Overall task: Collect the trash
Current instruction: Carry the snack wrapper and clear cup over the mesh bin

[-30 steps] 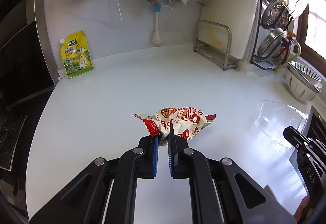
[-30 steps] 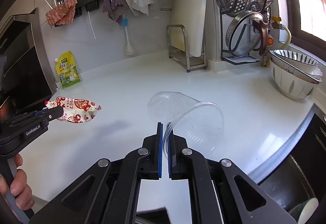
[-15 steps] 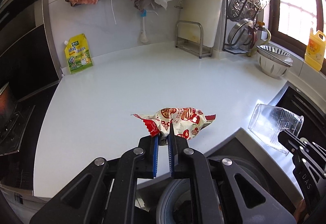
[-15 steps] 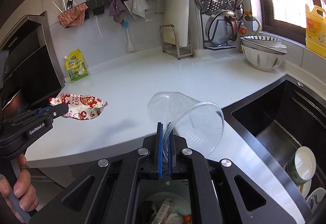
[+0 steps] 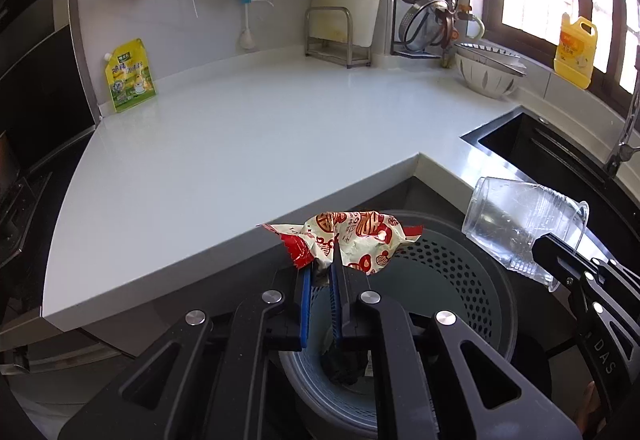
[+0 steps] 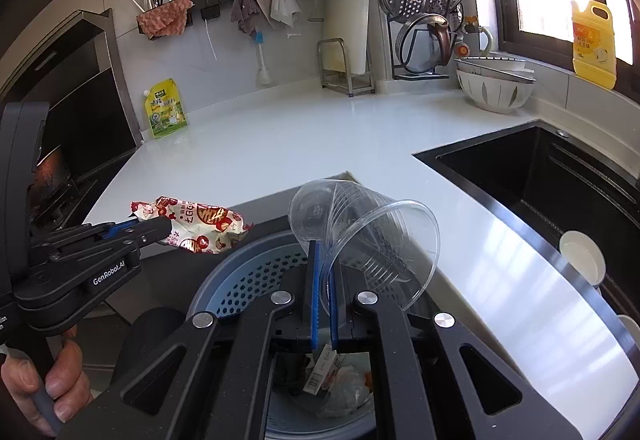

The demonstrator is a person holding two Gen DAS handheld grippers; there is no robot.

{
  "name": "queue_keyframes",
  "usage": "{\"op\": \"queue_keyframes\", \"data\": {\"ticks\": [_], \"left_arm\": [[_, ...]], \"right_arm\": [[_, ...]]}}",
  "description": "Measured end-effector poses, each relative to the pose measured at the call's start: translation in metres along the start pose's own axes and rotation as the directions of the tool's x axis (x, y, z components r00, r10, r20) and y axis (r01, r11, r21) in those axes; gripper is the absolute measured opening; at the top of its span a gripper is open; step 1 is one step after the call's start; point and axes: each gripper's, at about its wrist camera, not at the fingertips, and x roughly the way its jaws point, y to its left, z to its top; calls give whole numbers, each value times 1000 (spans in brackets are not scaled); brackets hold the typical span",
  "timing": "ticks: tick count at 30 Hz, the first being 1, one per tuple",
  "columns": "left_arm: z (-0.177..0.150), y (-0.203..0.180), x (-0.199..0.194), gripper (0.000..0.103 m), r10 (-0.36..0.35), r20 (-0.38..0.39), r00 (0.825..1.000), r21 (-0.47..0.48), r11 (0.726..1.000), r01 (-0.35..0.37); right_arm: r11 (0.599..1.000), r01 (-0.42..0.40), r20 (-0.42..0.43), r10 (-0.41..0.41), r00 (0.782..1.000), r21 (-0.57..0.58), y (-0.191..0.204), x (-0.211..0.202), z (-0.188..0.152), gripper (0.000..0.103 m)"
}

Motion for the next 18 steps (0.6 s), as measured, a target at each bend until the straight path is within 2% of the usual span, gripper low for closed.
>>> {"op": "queue_keyframes", "data": {"ticks": [10, 18], "left_arm": [[-22, -9, 14, 9, -30, -54, 998, 6, 1000, 30], [-28, -17, 35, 9, -16, -86, 996, 40, 999, 20]], "right_arm": [[1000, -5, -62, 4, 998, -16, 2, 1, -31, 4], [1000, -22, -112, 21, 993, 0, -4, 25, -40, 4]]}}
